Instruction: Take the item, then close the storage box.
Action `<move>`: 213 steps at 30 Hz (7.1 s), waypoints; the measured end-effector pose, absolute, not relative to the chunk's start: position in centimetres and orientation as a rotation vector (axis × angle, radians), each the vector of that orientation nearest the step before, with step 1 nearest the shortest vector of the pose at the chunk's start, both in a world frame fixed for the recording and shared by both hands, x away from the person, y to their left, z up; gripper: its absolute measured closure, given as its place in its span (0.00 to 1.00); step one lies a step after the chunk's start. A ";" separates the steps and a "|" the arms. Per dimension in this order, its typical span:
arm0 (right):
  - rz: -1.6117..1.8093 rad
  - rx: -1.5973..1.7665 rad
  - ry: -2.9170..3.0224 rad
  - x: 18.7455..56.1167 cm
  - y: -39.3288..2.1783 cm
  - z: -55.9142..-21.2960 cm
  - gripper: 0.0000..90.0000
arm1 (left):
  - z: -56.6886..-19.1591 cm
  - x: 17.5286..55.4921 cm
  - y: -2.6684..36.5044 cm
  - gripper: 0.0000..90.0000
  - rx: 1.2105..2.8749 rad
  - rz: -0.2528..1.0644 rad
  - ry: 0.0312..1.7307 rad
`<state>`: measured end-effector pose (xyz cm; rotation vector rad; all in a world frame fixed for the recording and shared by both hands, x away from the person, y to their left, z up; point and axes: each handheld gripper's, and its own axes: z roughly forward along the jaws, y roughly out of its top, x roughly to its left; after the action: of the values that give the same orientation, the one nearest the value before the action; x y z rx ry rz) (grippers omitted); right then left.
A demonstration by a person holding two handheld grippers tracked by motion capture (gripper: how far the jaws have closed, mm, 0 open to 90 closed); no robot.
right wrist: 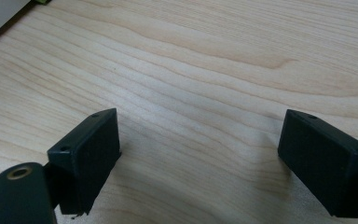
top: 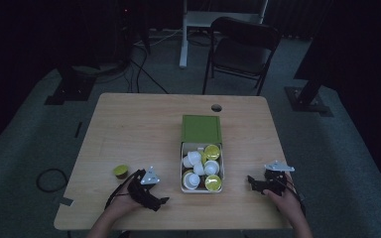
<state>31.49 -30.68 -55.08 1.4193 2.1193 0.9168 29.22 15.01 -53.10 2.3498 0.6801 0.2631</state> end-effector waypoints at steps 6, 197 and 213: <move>0.924 1.399 2.138 31.6 -30.6 -55.1 0.12 | -53.7 29.4 14.8 0.02 2.383 0.276 0.689; 1.301 1.305 2.054 38.2 -20.8 -49.6 0.11 | -47.4 39.8 9.0 0.02 2.202 0.453 0.825; 1.324 1.242 2.051 37.3 -20.5 -48.6 0.11 | -46.7 37.6 10.9 0.02 2.120 0.448 0.837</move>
<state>37.31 -20.47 -48.63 1.2419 2.0507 1.3242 37.58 10.91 -46.66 2.1202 0.8366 0.4476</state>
